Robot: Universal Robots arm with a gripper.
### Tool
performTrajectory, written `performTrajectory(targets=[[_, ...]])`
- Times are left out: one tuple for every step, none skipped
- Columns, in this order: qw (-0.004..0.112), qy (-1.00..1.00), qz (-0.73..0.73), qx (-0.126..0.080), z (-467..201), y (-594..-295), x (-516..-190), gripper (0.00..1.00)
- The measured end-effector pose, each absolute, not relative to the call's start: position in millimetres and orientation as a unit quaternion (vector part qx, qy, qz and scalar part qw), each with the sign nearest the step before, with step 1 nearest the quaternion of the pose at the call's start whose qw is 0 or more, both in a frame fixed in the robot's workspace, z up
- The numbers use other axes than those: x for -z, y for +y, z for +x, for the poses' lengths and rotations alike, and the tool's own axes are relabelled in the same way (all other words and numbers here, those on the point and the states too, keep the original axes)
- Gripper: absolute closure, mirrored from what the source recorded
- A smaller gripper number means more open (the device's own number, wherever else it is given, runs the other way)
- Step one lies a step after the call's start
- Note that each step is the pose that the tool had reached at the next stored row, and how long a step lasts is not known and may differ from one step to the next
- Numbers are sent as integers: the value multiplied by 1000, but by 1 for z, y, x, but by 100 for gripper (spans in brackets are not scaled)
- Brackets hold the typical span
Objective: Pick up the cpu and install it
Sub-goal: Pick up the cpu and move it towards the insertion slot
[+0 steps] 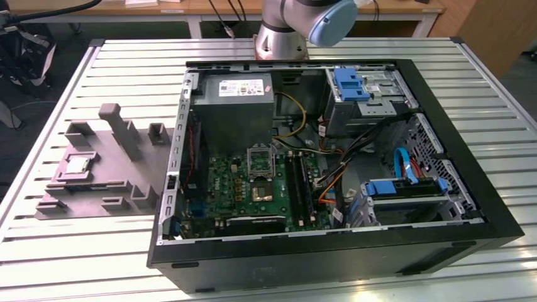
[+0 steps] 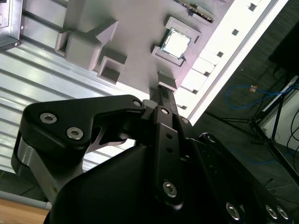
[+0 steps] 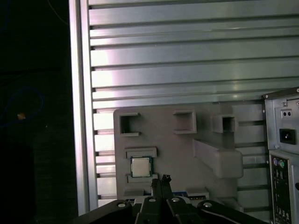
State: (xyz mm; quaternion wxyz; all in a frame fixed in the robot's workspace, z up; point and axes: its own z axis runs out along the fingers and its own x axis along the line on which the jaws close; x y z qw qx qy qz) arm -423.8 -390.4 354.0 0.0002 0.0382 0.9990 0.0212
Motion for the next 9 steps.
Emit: performTrajectory(targets=[[0, 999, 38, -21, -424, -390, -354, 89], [0, 999, 38, -21, -424, -390, -354, 89], [0, 999, 38, -21, -424, -390, -354, 89], [0, 999, 38, -21, -424, -390, -354, 89], [0, 999, 38, -21, -424, -390, -354, 89], [0, 999, 38, -21, -424, -390, -354, 89], [0, 999, 38, -21, -424, -390, -354, 89], [0, 999, 38, -21, -424, -390, -354, 89], [0, 999, 38, -21, -424, -390, -354, 89]])
